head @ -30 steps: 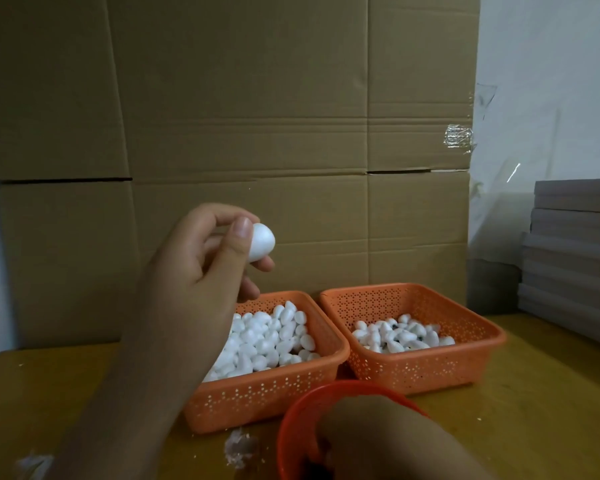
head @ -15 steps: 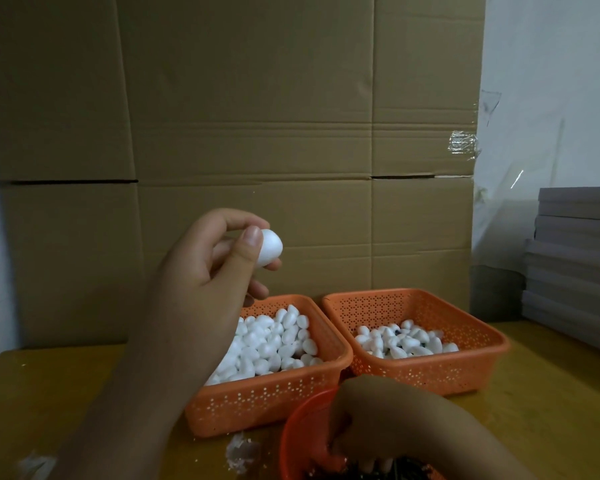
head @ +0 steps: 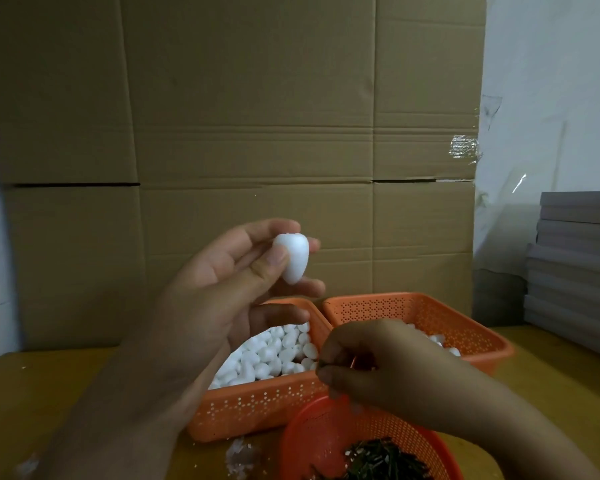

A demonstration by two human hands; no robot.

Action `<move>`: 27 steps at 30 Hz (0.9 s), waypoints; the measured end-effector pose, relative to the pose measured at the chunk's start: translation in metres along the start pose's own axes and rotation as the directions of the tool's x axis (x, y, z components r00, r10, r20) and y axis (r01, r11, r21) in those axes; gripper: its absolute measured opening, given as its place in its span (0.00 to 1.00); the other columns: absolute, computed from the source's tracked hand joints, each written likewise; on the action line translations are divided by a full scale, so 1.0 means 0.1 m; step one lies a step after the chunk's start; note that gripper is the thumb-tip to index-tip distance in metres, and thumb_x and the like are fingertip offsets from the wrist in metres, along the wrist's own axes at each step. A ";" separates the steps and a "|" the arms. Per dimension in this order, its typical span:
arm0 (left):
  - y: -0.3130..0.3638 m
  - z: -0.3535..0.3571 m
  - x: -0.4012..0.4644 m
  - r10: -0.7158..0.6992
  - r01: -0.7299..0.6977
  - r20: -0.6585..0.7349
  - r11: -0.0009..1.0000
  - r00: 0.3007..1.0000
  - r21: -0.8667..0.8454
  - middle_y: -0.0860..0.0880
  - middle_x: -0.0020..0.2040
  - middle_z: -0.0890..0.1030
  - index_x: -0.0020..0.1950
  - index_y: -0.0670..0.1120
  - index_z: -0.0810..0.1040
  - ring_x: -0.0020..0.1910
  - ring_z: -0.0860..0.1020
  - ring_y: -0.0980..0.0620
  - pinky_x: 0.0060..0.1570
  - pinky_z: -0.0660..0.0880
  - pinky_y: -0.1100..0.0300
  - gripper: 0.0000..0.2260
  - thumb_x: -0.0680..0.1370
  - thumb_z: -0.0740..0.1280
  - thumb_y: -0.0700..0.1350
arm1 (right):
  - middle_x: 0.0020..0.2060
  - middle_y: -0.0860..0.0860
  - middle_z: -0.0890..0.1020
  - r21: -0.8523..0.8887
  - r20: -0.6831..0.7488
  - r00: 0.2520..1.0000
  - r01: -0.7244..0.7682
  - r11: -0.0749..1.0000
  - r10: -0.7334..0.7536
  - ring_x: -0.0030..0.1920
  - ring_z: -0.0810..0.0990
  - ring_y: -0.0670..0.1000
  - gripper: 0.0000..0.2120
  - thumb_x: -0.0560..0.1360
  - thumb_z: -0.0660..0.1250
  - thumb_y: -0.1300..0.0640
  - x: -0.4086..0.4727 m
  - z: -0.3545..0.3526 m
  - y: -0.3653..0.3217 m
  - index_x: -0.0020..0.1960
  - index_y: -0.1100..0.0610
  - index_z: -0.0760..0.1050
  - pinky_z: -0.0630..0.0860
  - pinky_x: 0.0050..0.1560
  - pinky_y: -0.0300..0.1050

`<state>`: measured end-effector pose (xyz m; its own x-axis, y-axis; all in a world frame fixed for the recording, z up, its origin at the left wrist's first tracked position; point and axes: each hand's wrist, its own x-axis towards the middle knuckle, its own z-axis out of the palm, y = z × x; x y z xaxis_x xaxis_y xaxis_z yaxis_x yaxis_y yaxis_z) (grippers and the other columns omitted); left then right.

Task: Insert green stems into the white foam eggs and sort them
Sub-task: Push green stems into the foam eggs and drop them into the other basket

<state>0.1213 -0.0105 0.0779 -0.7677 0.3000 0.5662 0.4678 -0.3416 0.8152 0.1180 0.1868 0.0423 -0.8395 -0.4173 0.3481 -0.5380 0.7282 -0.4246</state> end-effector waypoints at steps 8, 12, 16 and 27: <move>-0.02 0.03 0.00 0.060 -0.060 0.015 0.998 0.998 0.008 0.48 0.53 0.84 0.55 0.51 0.84 0.48 0.85 0.46 0.38 0.79 0.64 0.14 0.71 0.69 0.42 | 0.39 0.43 0.84 0.017 0.049 0.999 0.014 1.000 -0.015 0.36 0.81 0.39 0.03 0.76 0.68 0.51 0.00 0.00 -0.04 0.44 0.48 0.78 0.78 0.43 0.37; -0.03 0.07 0.01 0.091 -0.086 -0.050 0.992 0.995 0.090 0.46 0.49 0.86 0.51 0.44 0.78 0.45 0.86 0.46 0.35 0.79 0.65 0.13 0.68 0.73 0.45 | 0.38 0.39 0.83 0.024 0.083 0.997 -0.009 1.000 0.007 0.35 0.82 0.39 0.02 0.76 0.68 0.51 -0.01 0.02 -0.03 0.46 0.49 0.78 0.77 0.43 0.35; -0.03 0.13 0.01 0.191 -0.145 -0.138 0.947 0.972 0.288 0.45 0.33 0.83 0.48 0.46 0.78 0.29 0.82 0.50 0.28 0.77 0.65 0.15 0.70 0.65 0.55 | 0.38 0.35 0.81 0.008 0.122 0.992 -0.012 1.000 0.011 0.38 0.81 0.36 0.03 0.76 0.68 0.49 -0.01 0.08 -0.04 0.49 0.45 0.78 0.78 0.45 0.34; -0.02 0.09 -0.01 0.068 -0.005 -0.196 0.952 0.978 0.306 0.47 0.25 0.75 0.41 0.47 0.78 0.21 0.71 0.53 0.21 0.69 0.65 0.21 0.73 0.56 0.62 | 0.42 0.39 0.82 0.090 -0.033 0.998 0.065 0.994 -0.062 0.41 0.80 0.40 0.02 0.76 0.67 0.49 -0.02 0.08 -0.14 0.46 0.46 0.77 0.77 0.45 0.37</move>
<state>0.1249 -0.0019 0.0765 -0.8052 0.0957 0.5852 0.5829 -0.0536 0.8108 0.1269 0.1728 0.0411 -0.8014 -0.4437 0.4011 -0.5961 0.6478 -0.4744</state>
